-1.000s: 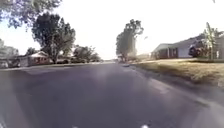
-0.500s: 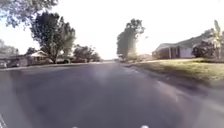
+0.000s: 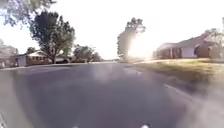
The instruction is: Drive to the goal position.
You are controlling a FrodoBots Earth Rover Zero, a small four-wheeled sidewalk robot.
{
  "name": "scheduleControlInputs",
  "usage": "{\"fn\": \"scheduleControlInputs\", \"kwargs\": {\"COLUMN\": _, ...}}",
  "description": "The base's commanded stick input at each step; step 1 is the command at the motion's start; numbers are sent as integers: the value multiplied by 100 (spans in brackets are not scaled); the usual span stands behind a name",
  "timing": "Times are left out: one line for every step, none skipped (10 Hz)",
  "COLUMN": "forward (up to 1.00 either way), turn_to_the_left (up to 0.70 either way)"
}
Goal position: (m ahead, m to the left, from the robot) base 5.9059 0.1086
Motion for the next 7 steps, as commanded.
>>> {"fn": "scheduleControlInputs", "kwargs": {"forward": 100, "turn_to_the_left": 2}}
{"fn": "scheduleControlInputs", "kwargs": {"forward": 100, "turn_to_the_left": 2}}
{"fn": "scheduleControlInputs", "kwargs": {"forward": 100, "turn_to_the_left": 2}}
{"fn": "scheduleControlInputs", "kwargs": {"forward": 100, "turn_to_the_left": 2}}
{"fn": "scheduleControlInputs", "kwargs": {"forward": 100, "turn_to_the_left": 2}}
{"fn": "scheduleControlInputs", "kwargs": {"forward": 100, "turn_to_the_left": 2}}
{"fn": "scheduleControlInputs", "kwargs": {"forward": 100, "turn_to_the_left": 2}}
